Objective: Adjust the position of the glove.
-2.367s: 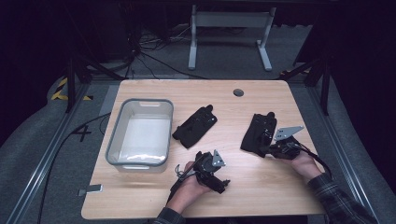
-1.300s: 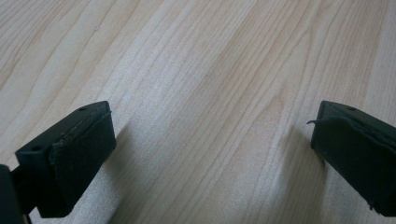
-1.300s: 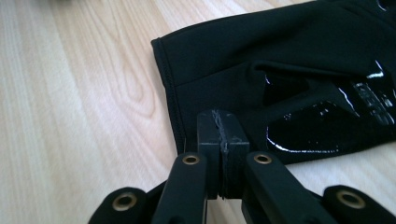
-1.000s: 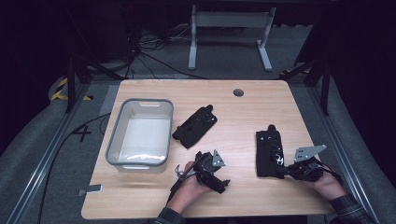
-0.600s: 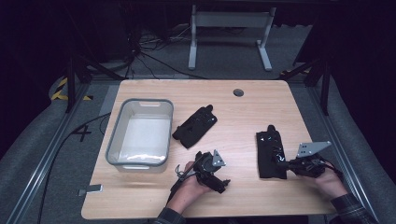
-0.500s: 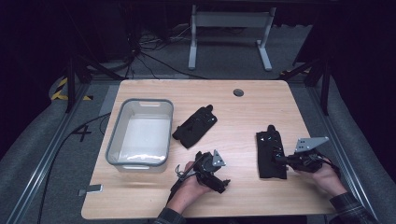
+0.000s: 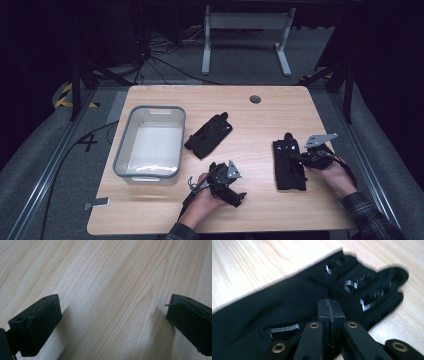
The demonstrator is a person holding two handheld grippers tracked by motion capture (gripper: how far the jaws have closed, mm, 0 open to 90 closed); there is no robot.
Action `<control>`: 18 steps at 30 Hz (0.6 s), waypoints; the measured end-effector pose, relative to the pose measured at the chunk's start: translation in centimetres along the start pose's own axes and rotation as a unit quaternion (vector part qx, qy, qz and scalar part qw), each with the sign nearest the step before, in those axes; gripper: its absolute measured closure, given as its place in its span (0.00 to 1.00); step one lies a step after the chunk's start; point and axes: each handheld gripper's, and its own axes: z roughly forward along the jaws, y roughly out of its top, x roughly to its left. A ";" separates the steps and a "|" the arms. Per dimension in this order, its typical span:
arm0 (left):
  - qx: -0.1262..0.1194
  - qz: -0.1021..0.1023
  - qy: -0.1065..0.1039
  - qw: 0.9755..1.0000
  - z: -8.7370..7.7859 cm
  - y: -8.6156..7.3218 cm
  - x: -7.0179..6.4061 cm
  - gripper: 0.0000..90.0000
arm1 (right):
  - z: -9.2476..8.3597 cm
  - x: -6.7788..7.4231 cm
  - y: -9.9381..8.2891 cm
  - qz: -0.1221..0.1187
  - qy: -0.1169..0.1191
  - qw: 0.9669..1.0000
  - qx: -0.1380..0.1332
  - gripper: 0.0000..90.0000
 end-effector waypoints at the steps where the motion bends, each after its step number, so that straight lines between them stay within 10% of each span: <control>1: 0.000 0.000 0.000 1.000 0.0 0.0 0.0 0.00 | 0.0 0.0 0.0 0.001 0.004 1.000 0.000 1.00; 18: 0.000 0.000 0.000 1.000 0.0 0.0 0.0 0.00 | -1.5 3.2 -1.7 -0.034 0.061 0.998 0.003 1.00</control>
